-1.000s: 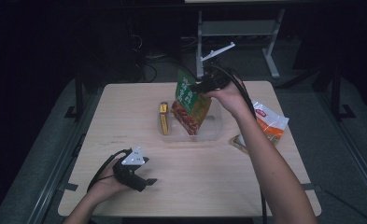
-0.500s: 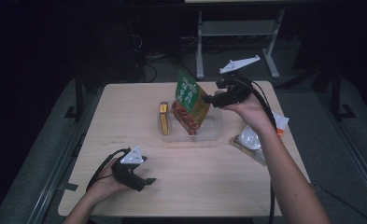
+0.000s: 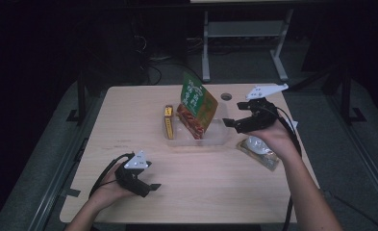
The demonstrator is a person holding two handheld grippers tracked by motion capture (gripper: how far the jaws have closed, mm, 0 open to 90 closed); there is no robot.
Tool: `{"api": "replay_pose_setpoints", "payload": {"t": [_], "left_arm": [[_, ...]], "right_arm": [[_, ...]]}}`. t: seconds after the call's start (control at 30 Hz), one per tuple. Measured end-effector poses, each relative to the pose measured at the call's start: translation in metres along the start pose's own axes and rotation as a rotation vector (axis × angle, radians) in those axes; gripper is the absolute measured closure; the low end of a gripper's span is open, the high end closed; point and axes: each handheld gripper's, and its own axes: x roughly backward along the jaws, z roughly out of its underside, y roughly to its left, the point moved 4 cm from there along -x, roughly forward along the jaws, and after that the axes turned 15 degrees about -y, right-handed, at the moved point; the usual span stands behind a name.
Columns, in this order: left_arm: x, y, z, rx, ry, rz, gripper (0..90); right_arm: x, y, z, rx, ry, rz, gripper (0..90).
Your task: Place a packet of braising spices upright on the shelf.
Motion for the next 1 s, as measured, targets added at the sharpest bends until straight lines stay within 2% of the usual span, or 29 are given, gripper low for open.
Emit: {"api": "replay_pose_setpoints", "payload": {"t": [0.1, 0.23, 0.37, 0.43, 0.53, 0.6, 0.67, 0.7, 0.87, 1.0], "left_arm": [[0.0, 0.0, -0.001, -0.007, 0.0, -0.001, 12.7], [0.001, -0.001, -0.001, -0.007, -0.001, -0.003, 12.8], [-0.001, -0.001, 0.002, 0.0, 0.003, -0.003, 12.9], [-0.001, -0.002, 0.002, 0.0, 0.002, -0.004, 13.0], [-0.002, -0.003, 0.003, 0.002, 0.002, -0.004, 13.1], [-0.002, -0.003, 0.003, -0.001, 0.011, 0.001, 13.1], [-0.003, -0.004, 0.004, 0.003, 0.012, 0.004, 13.1], [-0.002, -0.003, 0.004, -0.01, 0.019, 0.008, 13.1], [-0.003, -0.005, 0.003, 0.0, 0.007, 0.006, 13.1], [-0.001, -0.006, 0.003, -0.009, 0.012, 0.009, 13.1]], "right_arm": [[0.007, -0.002, 0.014, -0.016, 0.002, 0.001, 20.4], [0.016, -0.011, 0.037, -0.042, 0.024, 0.029, 24.7], [0.023, -0.023, 0.061, -0.063, 0.046, 0.075, 35.2], [0.025, -0.031, 0.072, -0.064, 0.082, 0.103, 40.4], [0.029, -0.042, 0.086, -0.067, 0.088, 0.132, 58.6], [0.031, -0.049, 0.096, -0.055, 0.117, 0.155, 73.0], [0.033, -0.057, 0.103, -0.075, 0.122, 0.177, 85.6], [0.034, -0.06, 0.106, -0.072, 0.129, 0.185, 89.8], [0.037, -0.075, 0.119, -0.058, 0.16, 0.219, 90.0], [0.036, -0.084, 0.13, -0.04, 0.194, 0.252, 90.0]]}}
